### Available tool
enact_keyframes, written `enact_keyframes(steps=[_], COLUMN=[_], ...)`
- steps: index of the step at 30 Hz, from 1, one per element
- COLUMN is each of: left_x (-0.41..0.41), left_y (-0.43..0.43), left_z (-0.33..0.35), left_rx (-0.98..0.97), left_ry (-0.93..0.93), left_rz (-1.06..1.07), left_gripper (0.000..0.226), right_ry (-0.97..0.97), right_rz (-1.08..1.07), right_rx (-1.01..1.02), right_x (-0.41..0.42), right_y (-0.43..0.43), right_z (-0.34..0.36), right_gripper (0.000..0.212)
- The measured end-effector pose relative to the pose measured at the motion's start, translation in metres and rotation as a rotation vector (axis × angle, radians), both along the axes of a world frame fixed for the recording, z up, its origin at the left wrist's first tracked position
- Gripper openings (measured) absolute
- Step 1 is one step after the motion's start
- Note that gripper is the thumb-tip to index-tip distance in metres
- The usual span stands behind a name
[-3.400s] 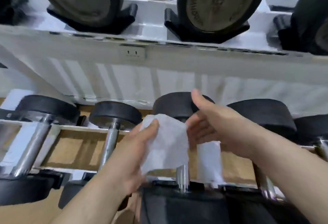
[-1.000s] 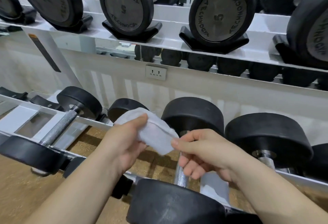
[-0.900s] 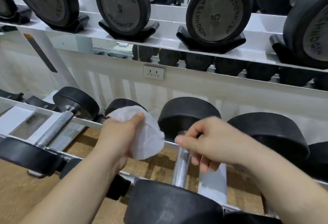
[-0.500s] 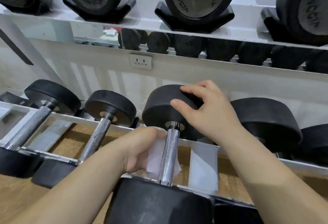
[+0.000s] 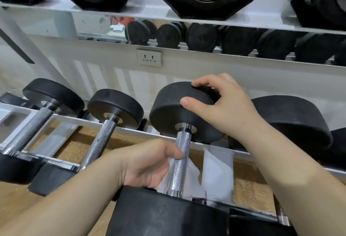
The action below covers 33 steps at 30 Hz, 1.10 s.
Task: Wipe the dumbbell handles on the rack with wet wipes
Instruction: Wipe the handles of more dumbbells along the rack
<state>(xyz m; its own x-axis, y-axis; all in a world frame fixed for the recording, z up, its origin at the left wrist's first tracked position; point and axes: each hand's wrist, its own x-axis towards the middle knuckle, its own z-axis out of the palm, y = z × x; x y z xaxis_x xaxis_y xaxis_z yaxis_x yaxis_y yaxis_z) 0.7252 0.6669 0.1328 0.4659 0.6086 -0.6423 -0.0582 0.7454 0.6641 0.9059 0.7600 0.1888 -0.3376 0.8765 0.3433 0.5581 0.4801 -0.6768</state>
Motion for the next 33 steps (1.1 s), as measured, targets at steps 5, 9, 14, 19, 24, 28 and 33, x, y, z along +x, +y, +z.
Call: enact_keyframes(steps=[5, 9, 14, 19, 24, 28, 33], left_x=[0.008, 0.015, 0.010, 0.019, 0.013, 0.016, 0.020], left_y=[0.012, 0.008, 0.003, 0.012, -0.005, 0.014, -0.001], left_z=[0.017, 0.016, 0.012, 0.014, 0.011, 0.018, 0.017], left_rx=[0.105, 0.166, 0.099, 0.215, 0.102, 0.181, 0.134], left_ry=[-0.041, -0.004, 0.209, 0.104, 0.446, 0.224, 0.265], left_rz=[0.192, 0.140, -0.005, 0.269, -0.066, 0.270, 0.086], left_gripper=[0.025, 0.025, 0.026, 0.029, 0.025, 0.023, 0.026], right_ry=[0.013, 0.046, 0.008, -0.051, -0.124, -0.126, -0.083], right_rz=[0.020, 0.033, 0.020, 0.013, -0.033, -0.069, -0.065], right_rx=[-0.009, -0.050, -0.052, -0.070, -0.064, -0.068, -0.081], right_x=[-0.001, 0.002, 0.001, 0.002, 0.002, 0.000, -0.002], right_y=[-0.001, -0.002, -0.001, -0.004, -0.009, -0.013, -0.019], right_z=[-0.002, -0.002, -0.001, 0.001, 0.005, 0.005, 0.005], right_gripper=[0.055, 0.044, 0.049, 0.072, 0.060, 0.058, 0.059])
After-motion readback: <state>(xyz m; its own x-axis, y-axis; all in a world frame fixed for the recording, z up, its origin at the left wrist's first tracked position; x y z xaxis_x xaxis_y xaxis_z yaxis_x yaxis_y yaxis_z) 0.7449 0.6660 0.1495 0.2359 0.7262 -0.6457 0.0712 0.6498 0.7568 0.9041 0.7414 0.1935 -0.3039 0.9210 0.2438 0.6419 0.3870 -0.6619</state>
